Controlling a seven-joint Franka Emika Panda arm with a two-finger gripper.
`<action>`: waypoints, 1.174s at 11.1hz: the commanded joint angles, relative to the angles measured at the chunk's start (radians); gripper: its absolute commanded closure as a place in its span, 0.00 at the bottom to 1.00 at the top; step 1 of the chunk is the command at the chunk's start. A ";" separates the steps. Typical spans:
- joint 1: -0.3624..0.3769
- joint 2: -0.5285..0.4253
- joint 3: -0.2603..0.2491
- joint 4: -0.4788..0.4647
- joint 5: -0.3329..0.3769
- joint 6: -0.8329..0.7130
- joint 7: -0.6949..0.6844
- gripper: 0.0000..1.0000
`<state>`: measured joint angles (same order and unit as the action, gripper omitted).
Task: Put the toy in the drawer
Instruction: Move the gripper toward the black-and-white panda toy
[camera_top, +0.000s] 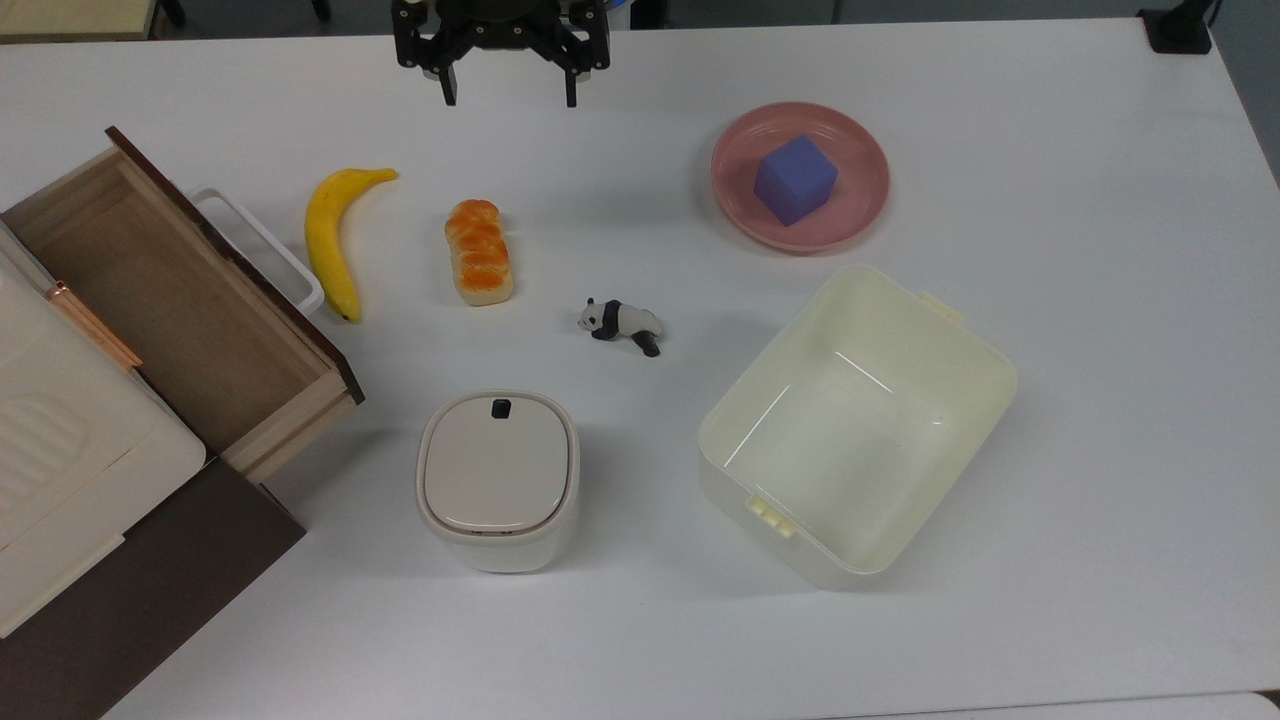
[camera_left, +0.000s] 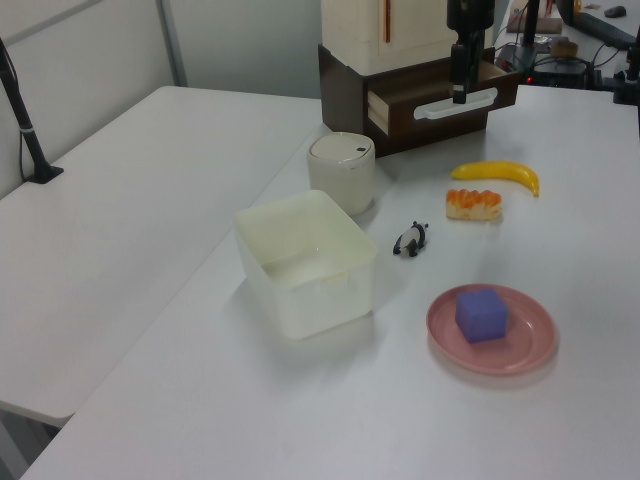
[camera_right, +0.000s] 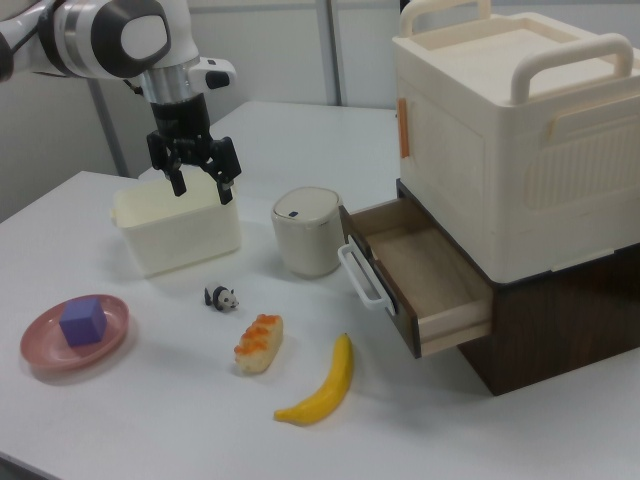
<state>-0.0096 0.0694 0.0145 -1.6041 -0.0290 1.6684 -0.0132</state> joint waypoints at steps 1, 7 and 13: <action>0.016 -0.005 -0.010 0.012 -0.019 -0.058 0.015 0.00; 0.022 0.027 -0.001 0.010 -0.012 -0.044 0.009 0.00; 0.095 0.095 0.001 0.003 -0.011 -0.009 -0.146 0.00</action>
<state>0.0480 0.1420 0.0250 -1.6043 -0.0289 1.6453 -0.0461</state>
